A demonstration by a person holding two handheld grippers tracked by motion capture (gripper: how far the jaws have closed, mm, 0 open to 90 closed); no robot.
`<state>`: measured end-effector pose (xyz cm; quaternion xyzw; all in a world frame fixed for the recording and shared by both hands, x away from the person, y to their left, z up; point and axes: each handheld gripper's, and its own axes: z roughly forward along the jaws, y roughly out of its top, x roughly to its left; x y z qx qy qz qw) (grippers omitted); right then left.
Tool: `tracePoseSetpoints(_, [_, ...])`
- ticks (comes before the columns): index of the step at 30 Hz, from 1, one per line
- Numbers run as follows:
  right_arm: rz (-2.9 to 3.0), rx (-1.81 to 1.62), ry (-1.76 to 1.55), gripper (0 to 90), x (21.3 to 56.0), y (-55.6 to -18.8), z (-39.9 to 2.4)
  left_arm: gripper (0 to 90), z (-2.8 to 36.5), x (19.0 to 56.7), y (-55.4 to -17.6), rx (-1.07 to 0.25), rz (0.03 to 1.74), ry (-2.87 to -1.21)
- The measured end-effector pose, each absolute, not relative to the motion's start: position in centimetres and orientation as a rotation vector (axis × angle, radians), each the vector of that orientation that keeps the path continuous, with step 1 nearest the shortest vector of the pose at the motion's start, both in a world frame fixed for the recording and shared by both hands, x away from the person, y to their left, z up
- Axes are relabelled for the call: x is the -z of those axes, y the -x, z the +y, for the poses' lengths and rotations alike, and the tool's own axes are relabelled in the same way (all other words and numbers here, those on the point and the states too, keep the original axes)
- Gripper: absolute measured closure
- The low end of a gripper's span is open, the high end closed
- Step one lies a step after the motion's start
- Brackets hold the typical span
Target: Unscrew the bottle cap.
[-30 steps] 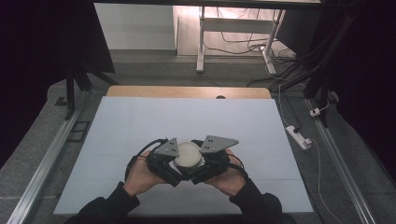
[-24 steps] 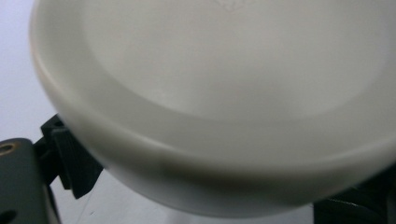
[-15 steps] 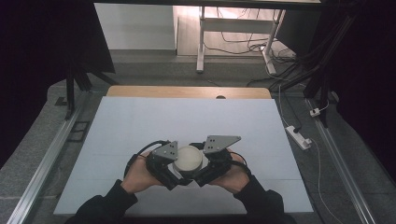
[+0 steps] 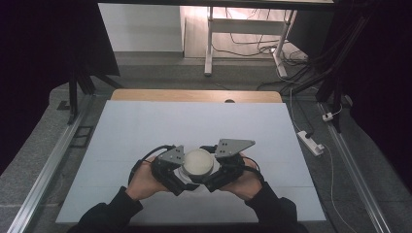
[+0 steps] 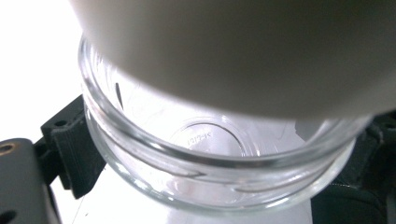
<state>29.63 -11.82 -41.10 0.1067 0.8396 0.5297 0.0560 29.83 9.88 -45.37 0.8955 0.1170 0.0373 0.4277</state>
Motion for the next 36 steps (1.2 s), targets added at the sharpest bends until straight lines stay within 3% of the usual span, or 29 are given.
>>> tracePoseSetpoints(36, [2.533,-1.574,-0.380,7.2,41.3,-27.7,-13.0,7.7,11.5,45.7,-33.0,-0.192,0.506,-2.198])
